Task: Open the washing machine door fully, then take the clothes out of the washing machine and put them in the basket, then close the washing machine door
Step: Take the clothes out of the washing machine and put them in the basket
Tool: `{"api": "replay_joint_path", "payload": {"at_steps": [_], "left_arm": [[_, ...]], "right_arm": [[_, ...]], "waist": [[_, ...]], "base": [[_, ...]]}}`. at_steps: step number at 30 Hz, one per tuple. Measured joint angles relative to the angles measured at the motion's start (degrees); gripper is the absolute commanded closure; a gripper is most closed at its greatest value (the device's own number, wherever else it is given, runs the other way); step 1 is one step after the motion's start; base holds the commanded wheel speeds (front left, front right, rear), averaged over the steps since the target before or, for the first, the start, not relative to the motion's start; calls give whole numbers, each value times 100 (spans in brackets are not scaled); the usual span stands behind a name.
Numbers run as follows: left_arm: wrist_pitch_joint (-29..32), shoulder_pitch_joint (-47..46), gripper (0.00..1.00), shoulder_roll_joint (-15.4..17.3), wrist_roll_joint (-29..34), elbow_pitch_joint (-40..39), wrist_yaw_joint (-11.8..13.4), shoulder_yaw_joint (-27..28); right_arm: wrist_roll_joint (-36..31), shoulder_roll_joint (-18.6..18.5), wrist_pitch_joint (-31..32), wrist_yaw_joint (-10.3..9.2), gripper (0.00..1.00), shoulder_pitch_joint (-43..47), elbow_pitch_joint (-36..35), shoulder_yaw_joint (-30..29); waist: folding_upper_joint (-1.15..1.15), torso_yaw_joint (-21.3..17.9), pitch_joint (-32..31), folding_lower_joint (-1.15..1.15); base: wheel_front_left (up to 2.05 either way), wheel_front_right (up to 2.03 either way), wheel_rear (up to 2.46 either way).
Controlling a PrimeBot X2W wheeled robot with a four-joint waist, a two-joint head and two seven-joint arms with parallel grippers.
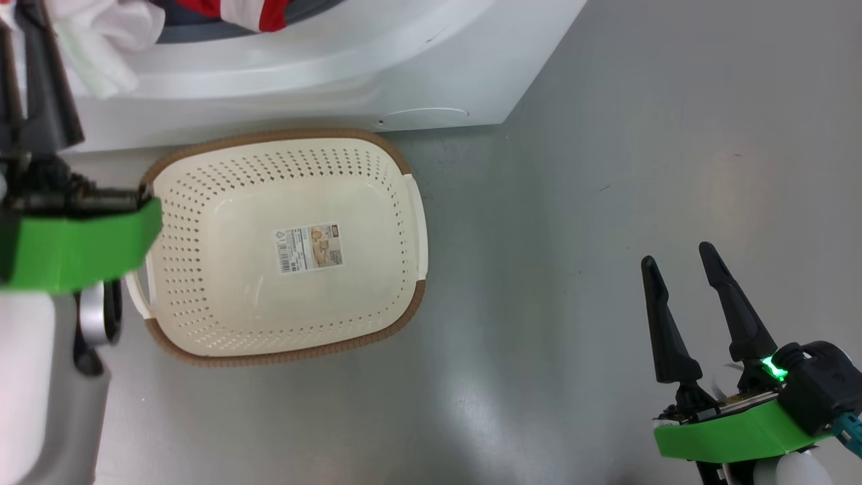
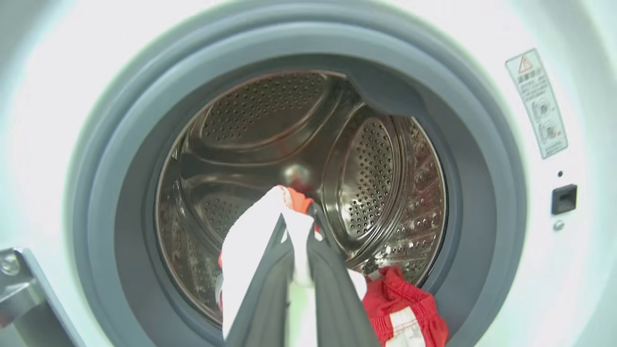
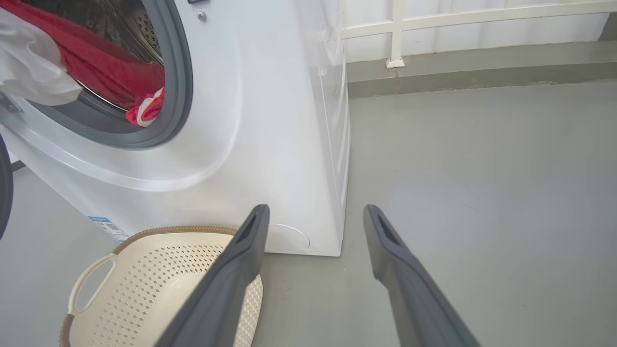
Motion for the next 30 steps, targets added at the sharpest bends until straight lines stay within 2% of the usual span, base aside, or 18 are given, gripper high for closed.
{"api": "replay_joint_path", "payload": {"at_steps": [9,19,24,30], "left_arm": [[427,447,100,177,218,-1724,277,42],[554,490,100,343,615,-3439,498,166],[646,489,100,369,688,-3755,502,194],[802,595,100,326,396,-3349,500,118]], "right_arm": [[0,-2,0,0,0,54,-19,-7],[-16,-4,0,0,0,42,-25,-10],[-18,-4,0,0,0,40,-25,-4],[-18,-4,0,0,0,35,-24,14]], "waist": [[0,48,51,0],[0,83,85,0],[0,79,99,0],[0,40,128,0]], "base": [[0,0,0],[0,0,0],[0,0,0],[0,0,0]]}}
